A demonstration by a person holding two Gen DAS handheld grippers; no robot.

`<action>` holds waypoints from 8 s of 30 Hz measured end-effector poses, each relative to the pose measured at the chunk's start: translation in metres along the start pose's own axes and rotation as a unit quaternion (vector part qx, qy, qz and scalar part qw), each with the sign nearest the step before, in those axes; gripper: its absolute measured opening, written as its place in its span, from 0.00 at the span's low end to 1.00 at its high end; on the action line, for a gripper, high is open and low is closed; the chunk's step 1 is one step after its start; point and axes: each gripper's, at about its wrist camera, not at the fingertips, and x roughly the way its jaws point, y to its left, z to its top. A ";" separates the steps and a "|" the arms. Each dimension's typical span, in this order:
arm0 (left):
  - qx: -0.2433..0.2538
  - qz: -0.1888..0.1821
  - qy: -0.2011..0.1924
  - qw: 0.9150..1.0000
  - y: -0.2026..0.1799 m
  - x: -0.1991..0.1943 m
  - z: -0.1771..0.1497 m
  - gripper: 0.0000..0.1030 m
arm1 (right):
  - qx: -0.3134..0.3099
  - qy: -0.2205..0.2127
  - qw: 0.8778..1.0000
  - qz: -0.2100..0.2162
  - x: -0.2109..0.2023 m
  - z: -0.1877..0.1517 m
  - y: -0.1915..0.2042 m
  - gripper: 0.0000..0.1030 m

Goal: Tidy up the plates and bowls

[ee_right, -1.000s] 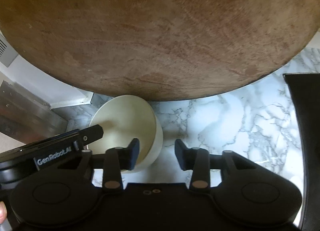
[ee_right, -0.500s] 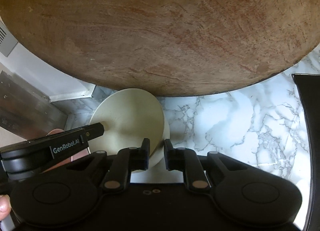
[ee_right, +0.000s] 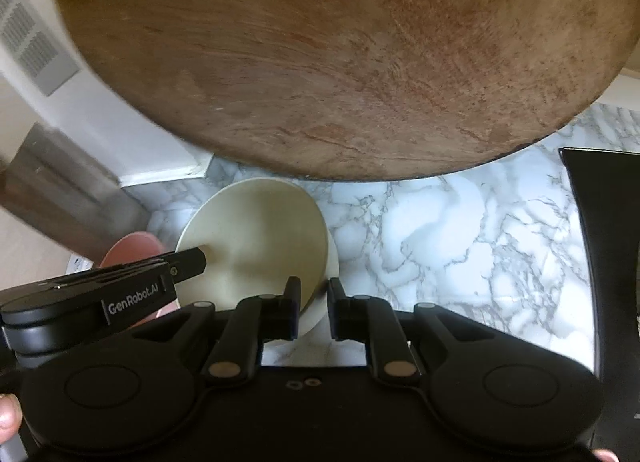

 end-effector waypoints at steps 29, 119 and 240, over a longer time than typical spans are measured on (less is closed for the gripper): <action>-0.009 0.010 -0.049 0.999 0.042 -0.158 -0.096 0.09 | -0.074 -0.035 0.996 0.035 -0.119 -0.095 0.071 0.14; -0.006 -0.004 -0.063 0.998 0.072 -0.205 -0.202 0.10 | -0.112 -0.007 0.992 0.063 -0.155 -0.156 0.072 0.40; -0.052 0.059 -0.021 0.997 0.071 -0.152 -0.111 0.11 | -0.192 0.018 0.980 0.044 -0.103 -0.091 0.114 0.11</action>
